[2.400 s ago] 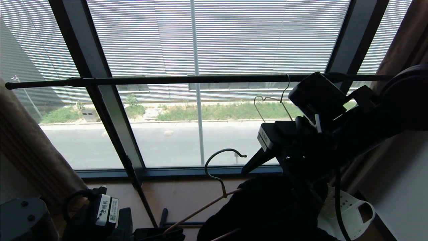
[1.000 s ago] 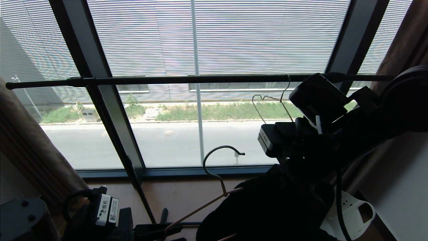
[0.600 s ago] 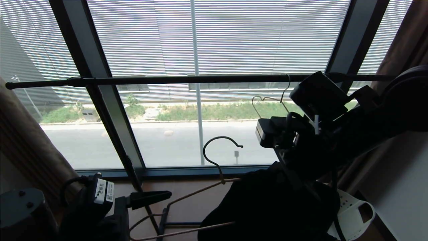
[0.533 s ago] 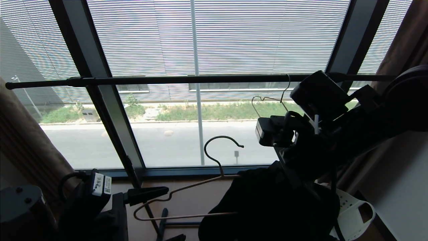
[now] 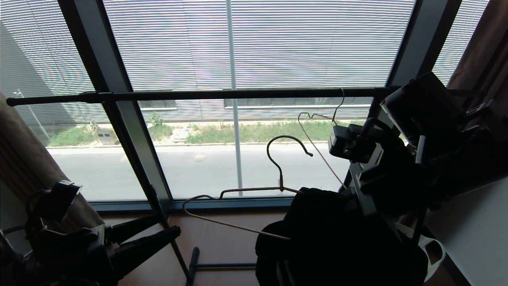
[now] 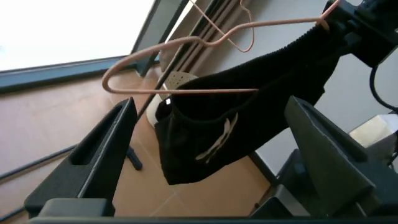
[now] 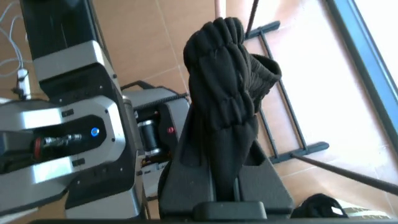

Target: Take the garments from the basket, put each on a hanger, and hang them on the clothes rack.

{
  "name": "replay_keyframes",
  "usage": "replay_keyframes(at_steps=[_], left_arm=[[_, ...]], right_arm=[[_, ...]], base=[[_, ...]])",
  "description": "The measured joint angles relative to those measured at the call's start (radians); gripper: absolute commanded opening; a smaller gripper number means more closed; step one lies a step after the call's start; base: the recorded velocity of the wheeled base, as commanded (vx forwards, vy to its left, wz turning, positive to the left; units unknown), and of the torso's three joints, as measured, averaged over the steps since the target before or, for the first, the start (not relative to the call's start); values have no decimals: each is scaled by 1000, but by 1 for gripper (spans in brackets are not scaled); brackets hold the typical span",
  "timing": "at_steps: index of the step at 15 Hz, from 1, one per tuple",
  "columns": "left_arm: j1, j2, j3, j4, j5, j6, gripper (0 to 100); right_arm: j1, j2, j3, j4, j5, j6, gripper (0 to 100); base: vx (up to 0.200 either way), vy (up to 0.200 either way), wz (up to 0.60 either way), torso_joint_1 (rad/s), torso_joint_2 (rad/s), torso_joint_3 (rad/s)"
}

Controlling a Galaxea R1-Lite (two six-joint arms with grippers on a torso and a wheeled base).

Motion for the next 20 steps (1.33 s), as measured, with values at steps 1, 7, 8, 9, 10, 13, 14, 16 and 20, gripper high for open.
replay_keyframes(at_steps=[1, 7, 8, 9, 10, 13, 14, 16, 20], left_arm=[[-12, -3, 9, 6, -1, -54, 100], [-54, 84, 46, 11, -31, -93, 100], [-54, 97, 47, 10, -39, -97, 100], [-55, 108, 47, 10, -44, -116, 100], [-56, 118, 48, 8, -47, -126, 100], [-70, 166, 46, -9, -50, -132, 100], [-81, 190, 36, -21, -50, -132, 100], [-108, 241, 11, -54, -49, -134, 100], [-149, 329, -49, -95, -49, -181, 100]], right_arm=[[-1, -25, 50, -86, 3, 33, 0], [-40, -137, 171, -241, 142, 107, 0], [-47, -148, 172, -242, 168, 107, 0], [-53, -156, 175, -249, 211, 106, 0], [-60, -162, 180, -273, 251, 106, 0], [-73, -174, 229, -387, 336, 104, 0], [-78, -175, 263, -449, 364, 104, 0], [-84, -181, 319, -531, 408, 104, 0], [-86, -208, 363, -561, 483, 103, 0]], base=[[0, 0, 0, 0, 0, 0], [0, 0, 0, 0, 0, 0], [0, 0, 0, 0, 0, 0], [0, 0, 0, 0, 0, 0], [0, 0, 0, 0, 0, 0], [0, 0, 0, 0, 0, 0], [0, 0, 0, 0, 0, 0], [0, 0, 0, 0, 0, 0], [0, 0, 0, 0, 0, 0]])
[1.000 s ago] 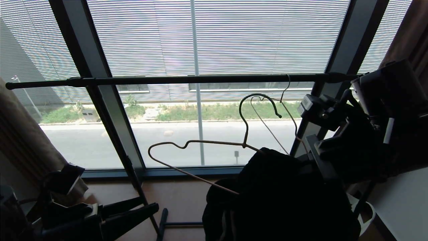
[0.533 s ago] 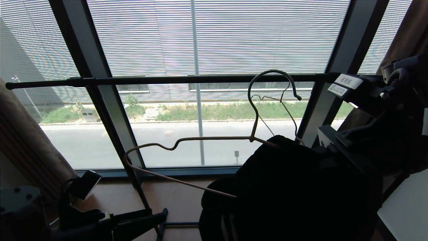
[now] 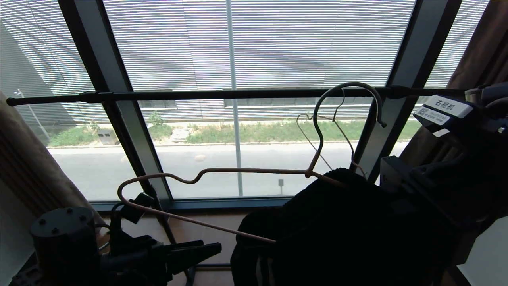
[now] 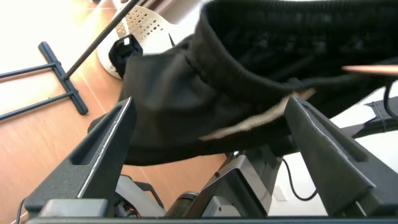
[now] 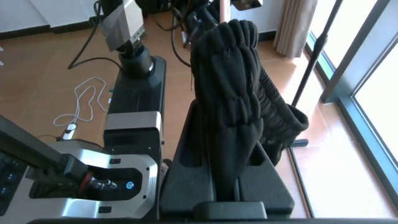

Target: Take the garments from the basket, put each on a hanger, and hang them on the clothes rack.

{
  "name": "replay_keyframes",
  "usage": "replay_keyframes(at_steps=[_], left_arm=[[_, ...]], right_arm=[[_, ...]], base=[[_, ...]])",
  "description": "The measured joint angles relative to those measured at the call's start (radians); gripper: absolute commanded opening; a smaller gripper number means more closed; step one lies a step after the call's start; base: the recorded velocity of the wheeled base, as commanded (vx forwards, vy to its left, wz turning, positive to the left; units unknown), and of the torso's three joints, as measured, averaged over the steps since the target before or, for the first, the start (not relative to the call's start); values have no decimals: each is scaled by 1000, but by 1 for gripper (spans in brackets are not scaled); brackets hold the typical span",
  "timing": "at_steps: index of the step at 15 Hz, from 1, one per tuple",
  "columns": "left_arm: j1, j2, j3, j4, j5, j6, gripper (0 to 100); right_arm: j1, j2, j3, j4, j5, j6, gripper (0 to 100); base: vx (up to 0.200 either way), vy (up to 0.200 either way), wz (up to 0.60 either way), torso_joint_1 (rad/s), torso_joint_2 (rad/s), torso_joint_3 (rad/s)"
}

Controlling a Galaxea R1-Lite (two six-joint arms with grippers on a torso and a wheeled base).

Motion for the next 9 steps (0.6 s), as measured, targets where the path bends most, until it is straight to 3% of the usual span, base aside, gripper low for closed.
replay_keyframes(at_steps=[9], left_arm=[[-70, 64, -75, 0, 2, -36, 100]], right_arm=[[19, -34, 23, 0, 5, -2, 0]], base=[[0, 0, 0, 0, 0, 0]])
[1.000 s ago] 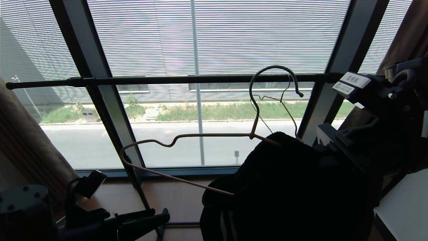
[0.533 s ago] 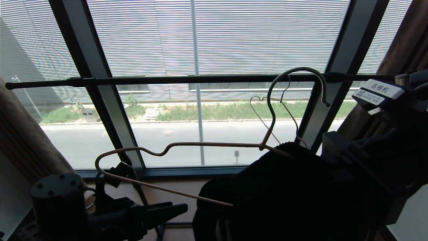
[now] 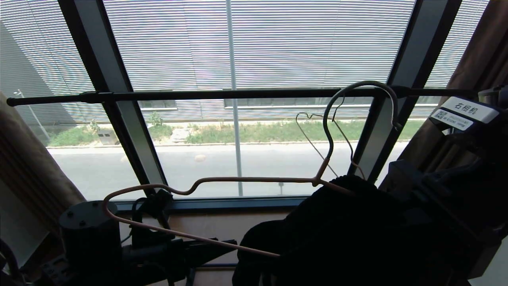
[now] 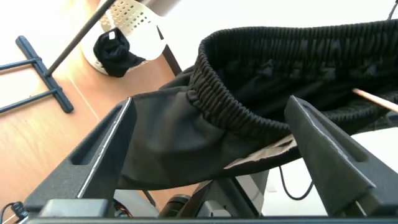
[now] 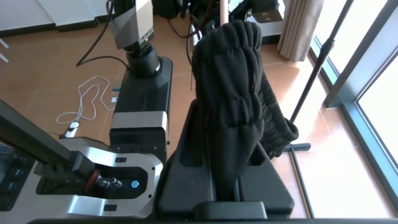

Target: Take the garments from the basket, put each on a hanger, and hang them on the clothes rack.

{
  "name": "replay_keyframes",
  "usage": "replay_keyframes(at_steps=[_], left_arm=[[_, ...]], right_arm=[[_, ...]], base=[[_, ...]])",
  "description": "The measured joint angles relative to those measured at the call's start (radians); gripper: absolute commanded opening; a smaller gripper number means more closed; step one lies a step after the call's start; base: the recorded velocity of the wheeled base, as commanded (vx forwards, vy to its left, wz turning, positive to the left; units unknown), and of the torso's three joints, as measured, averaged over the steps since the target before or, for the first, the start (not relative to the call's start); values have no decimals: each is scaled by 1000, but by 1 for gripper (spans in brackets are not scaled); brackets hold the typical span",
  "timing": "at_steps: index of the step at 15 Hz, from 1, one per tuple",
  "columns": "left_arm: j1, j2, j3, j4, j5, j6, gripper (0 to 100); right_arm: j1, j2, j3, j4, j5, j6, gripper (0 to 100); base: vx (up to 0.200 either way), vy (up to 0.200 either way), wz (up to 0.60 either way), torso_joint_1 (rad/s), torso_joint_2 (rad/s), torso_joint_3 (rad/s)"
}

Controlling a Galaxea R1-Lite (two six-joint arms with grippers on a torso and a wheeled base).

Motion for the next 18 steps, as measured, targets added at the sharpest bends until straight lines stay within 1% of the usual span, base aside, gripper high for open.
replay_keyframes(at_steps=[6, 8, 10, 13, 16, 18], left_arm=[[-43, 31, -27, 0, 1, 1, 100], [-68, 44, -27, 0, 3, 5, 100], [-86, 56, -35, 0, 7, 5, 100], [-92, 72, -53, -1, 16, 2, 100], [-80, 77, -66, -56, 35, -15, 100], [-85, 80, -59, -61, 35, -16, 100]], right_arm=[[8, -7, 1, 0, 1, 0, 0], [18, -12, 0, -5, 14, -2, 0], [28, -17, 0, -3, 18, -19, 0], [44, -28, 16, -5, 18, -28, 0], [48, -34, 37, -3, 18, -55, 0], [49, -33, 35, -6, 18, -55, 0]], base=[[0, 0, 0, 0, 0, 0], [0, 0, 0, 0, 0, 0], [0, 0, 0, 0, 0, 0], [0, 0, 0, 0, 0, 0], [0, 0, 0, 0, 0, 0], [0, 0, 0, 0, 0, 0]])
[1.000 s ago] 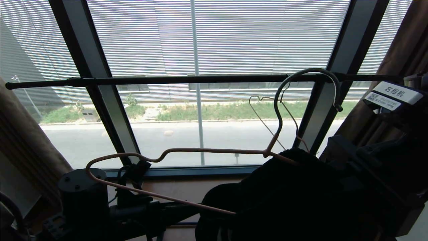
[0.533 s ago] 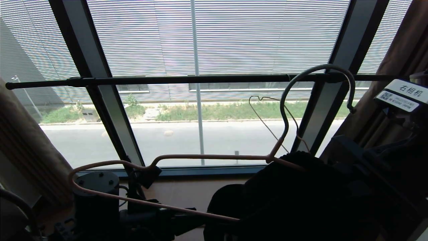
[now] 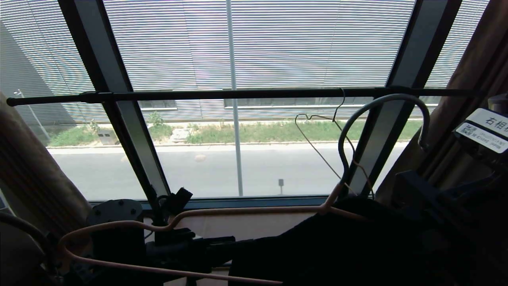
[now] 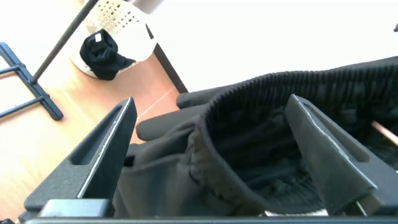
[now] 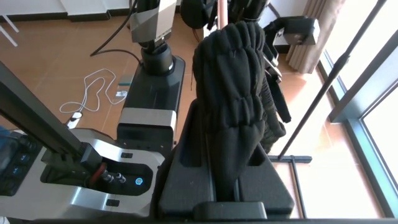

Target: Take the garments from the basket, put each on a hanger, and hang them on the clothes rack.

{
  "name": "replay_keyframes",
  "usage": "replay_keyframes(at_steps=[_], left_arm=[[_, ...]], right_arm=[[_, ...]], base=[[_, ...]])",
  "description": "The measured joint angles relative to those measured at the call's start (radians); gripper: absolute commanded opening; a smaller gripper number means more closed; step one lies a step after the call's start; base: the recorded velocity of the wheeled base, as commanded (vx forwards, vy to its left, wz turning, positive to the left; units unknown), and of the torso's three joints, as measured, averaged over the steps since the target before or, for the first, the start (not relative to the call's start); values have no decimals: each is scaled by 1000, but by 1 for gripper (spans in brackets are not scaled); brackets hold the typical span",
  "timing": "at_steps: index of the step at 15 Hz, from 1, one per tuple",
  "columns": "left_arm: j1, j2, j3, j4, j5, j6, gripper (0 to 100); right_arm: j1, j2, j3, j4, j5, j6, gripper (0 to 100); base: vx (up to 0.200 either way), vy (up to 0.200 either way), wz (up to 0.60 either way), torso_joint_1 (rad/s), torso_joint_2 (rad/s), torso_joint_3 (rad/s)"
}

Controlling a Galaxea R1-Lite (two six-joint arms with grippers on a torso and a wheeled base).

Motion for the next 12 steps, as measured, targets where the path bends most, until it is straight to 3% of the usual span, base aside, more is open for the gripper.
replay_keyframes(at_steps=[9, 10, 12], left_arm=[[-58, 15, 60, -3, 0, 31, 100], [-61, 19, 60, -3, 0, 37, 0], [-65, 32, 59, -3, 1, 38, 0]], right_arm=[[0, 4, -10, -42, 0, 3, 0], [0, 4, -10, -43, 0, 3, 0], [0, 3, -10, -42, 0, 3, 0]], base=[[0, 0, 0, 0, 0, 0], [0, 0, 0, 0, 0, 0], [0, 0, 0, 0, 0, 0]])
